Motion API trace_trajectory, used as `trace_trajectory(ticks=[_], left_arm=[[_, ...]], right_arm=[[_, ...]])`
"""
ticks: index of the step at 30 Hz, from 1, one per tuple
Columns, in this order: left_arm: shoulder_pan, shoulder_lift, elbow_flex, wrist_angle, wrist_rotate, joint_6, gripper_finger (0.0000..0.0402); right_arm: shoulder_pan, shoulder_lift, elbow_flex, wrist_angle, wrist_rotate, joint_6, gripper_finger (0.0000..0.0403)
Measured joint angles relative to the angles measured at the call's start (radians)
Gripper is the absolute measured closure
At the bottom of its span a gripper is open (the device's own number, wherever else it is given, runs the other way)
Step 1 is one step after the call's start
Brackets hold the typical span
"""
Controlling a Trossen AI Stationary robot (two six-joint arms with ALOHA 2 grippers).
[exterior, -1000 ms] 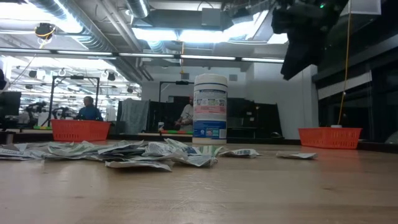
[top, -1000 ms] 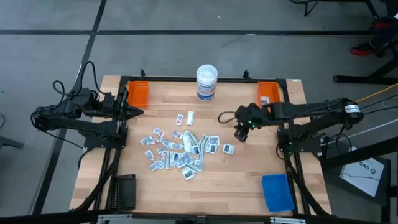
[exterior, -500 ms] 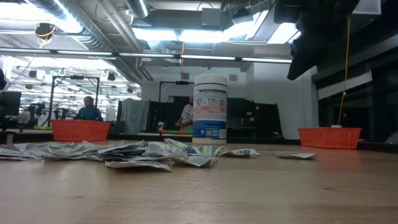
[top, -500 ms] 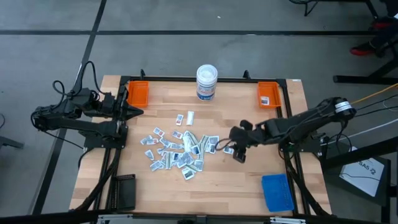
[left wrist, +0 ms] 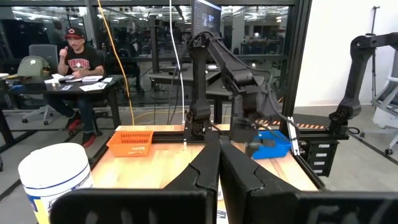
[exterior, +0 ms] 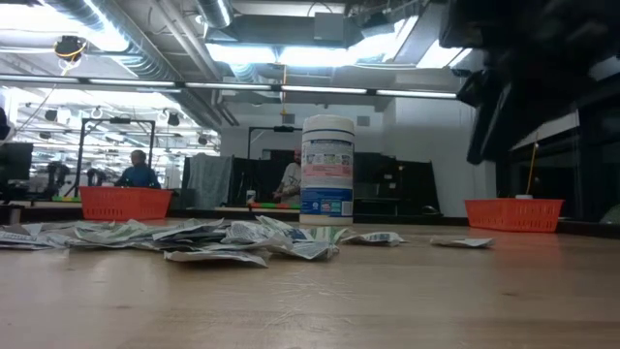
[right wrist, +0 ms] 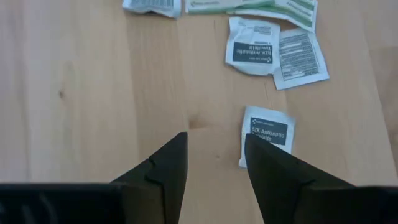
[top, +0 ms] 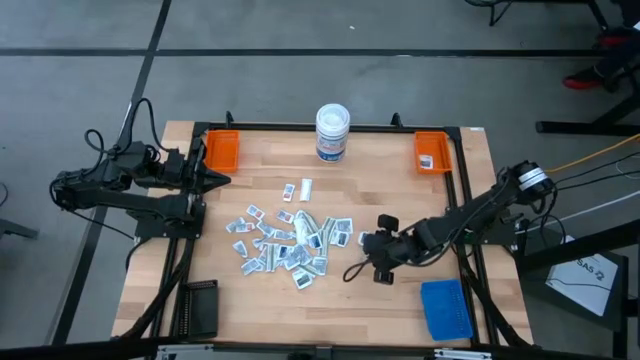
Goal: Pick & Place First Aid Supplies
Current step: Put the gray towelette pack into the right orange bin
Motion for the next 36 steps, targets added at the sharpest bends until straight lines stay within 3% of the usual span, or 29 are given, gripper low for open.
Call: trace_trajectory(ticks=[10, 21, 32, 36], left_arm=[[0.0, 0.0, 0.0, 0.0, 0.0, 0.0, 0.0398], [0.0, 0.0, 0.0, 0.0, 0.0, 0.0, 0.0398], [0.0, 0.0, 0.0, 0.0, 0.0, 0.0, 0.0398], [0.0, 0.0, 0.0, 0.0, 0.0, 0.0, 0.0398]], right_arm=[[-0.004, 0.122, 0.0, -0.084, 0.01, -0.002, 0.0242], [-0.02, 0.164, 0.0, -0.076, 0.062, 0.007, 0.0242], [-0.067, 0.211, -0.002, -0.069, 0.011, -0.026, 0.0244], [-0.078, 0.212, -0.002, -0.05, -0.004, -0.048, 0.0269]])
